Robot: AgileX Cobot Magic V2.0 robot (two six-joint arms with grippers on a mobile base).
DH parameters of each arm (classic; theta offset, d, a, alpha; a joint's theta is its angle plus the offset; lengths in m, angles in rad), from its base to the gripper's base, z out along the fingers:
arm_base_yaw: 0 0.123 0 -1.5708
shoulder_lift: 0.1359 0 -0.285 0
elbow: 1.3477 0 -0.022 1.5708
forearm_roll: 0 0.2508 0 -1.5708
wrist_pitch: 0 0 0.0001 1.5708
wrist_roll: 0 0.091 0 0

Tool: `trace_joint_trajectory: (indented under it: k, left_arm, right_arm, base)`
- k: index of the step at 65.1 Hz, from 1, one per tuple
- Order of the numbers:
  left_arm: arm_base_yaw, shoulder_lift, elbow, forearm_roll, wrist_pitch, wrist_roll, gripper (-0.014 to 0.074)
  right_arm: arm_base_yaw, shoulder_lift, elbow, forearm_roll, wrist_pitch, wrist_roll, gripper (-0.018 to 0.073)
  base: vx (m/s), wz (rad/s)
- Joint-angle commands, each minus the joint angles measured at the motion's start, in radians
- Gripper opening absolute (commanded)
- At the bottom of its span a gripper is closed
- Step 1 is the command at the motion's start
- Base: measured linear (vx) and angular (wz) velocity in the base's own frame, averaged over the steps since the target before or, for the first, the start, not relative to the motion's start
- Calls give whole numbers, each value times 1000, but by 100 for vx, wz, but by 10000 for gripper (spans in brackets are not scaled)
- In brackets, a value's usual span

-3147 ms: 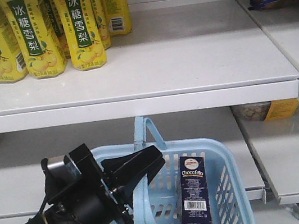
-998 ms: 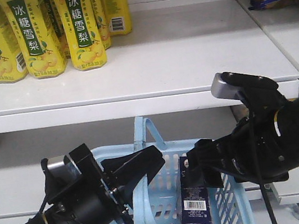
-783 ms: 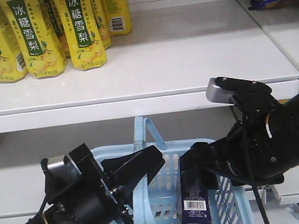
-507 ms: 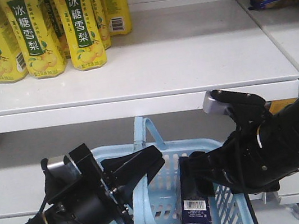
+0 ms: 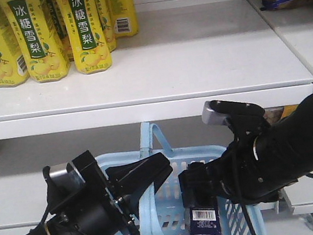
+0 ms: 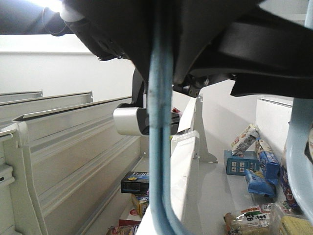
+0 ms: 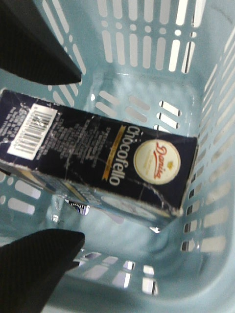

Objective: Left arm holds basket, right arm returns cookies
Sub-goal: 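Reach the right gripper down into the basket toward the Chocofello box, then close the right gripper on the top of the Chocofello box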

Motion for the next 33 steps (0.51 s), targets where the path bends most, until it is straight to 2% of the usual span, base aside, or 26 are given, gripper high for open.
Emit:
trace_joint_trajectory:
  k: [1,33]
  left_arm:
    - [3,-34,-30,-57,-308,8,-3]
    - [3,-34,-30,-57,-308,8,-3]
  right_arm:
    - [4,-5,-24,0,-50,-1,566]
    - [4,87,-24,-8,-91,-12,566]
  base:
    - [0,0]
    - [0,0]
